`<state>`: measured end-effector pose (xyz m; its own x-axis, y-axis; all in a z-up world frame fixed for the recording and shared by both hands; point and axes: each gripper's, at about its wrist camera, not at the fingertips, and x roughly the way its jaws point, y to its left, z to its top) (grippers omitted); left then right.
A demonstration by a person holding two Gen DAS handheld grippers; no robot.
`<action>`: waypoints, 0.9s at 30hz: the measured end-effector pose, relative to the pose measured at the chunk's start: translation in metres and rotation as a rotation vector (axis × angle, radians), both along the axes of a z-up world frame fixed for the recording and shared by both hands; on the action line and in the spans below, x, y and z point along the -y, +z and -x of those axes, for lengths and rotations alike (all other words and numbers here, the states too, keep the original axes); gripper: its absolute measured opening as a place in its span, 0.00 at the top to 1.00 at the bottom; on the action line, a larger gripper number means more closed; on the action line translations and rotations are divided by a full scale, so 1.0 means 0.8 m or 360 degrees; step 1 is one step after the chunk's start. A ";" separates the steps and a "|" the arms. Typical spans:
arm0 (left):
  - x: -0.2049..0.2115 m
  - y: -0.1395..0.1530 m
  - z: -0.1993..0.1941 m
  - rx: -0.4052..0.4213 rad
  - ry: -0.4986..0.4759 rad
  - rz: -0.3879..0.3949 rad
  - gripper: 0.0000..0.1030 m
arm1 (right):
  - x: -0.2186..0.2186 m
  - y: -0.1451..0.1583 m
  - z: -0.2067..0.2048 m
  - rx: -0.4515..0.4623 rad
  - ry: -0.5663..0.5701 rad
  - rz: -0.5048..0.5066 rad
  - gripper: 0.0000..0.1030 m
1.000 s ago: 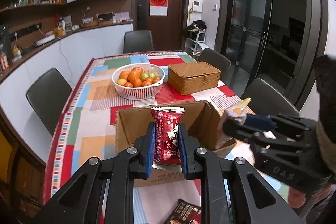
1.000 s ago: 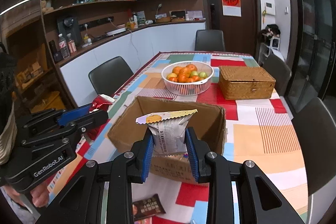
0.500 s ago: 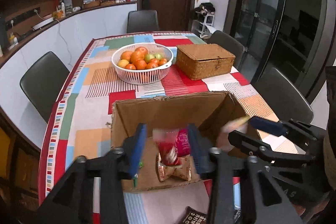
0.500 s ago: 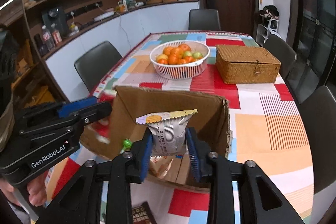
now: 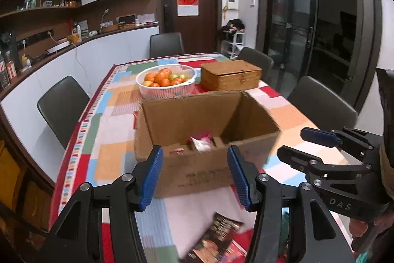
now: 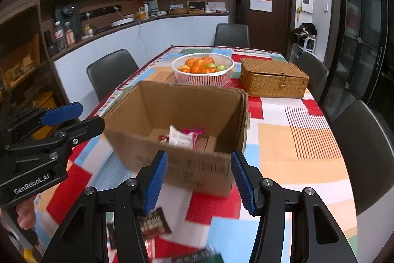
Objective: Organize snacks
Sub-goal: 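Move both grippers back to the remaining snacks on the table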
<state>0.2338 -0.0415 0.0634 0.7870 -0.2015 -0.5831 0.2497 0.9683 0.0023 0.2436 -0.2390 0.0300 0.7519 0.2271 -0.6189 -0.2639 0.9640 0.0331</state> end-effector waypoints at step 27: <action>0.057 -0.112 0.118 -0.0126 -0.0316 -0.0202 0.47 | 0.052 -0.105 0.146 -0.0241 -0.0130 0.0098 0.47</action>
